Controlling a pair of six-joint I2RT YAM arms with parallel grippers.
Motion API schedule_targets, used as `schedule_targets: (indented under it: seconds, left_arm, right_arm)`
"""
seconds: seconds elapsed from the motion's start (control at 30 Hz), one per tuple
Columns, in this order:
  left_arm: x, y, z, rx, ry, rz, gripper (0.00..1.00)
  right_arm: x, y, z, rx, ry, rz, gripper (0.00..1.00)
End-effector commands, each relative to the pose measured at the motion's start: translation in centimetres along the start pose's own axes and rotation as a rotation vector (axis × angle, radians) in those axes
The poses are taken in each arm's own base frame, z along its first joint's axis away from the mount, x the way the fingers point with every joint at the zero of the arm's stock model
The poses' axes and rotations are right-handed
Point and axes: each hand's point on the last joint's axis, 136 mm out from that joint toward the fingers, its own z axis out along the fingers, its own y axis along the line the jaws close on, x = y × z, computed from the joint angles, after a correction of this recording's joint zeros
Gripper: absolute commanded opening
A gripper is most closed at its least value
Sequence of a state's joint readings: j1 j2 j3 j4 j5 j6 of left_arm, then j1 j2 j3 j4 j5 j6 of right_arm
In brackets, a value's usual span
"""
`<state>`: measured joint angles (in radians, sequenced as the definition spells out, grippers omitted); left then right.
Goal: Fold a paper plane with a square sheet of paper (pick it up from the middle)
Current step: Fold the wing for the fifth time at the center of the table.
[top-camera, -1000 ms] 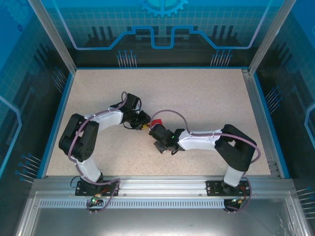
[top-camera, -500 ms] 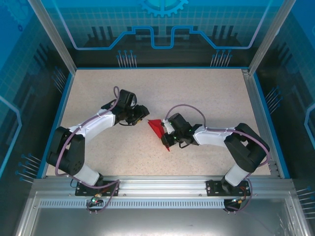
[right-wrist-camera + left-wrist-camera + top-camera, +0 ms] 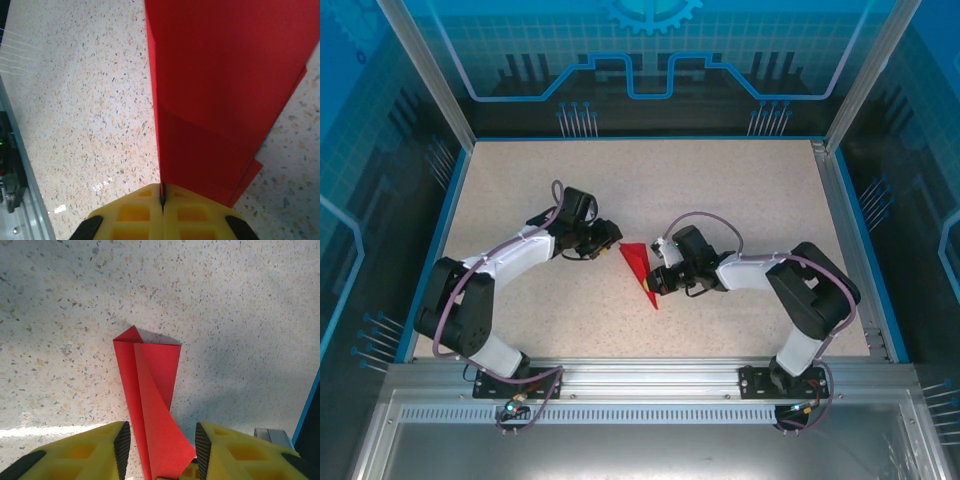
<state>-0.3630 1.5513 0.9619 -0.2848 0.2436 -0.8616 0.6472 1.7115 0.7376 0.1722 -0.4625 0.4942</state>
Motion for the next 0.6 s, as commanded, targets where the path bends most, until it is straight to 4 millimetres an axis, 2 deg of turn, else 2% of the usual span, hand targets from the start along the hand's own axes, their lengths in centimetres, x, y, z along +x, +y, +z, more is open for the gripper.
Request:
schedule_targets:
  seconds: [0.0, 0.27, 0.57]
  left_arm:
    - [0.7, 0.2, 0.7, 0.019, 0.036, 0.011, 0.42]
    - [1.5, -0.8, 1.5, 0.085, 0.069, 0.033, 0.39]
    - [3.4, -2.3, 2.8, 0.18, 0.127, 0.085, 0.38]
  right_arm:
    - [-0.2, 0.1, -0.1, -0.095, -0.019, 0.061, 0.0]
    - [-0.6, -0.9, -0.5, -0.194, -0.016, 0.174, 0.0]
    - [-0.9, -1.4, -0.4, -0.282, 0.016, 0.263, 0.0]
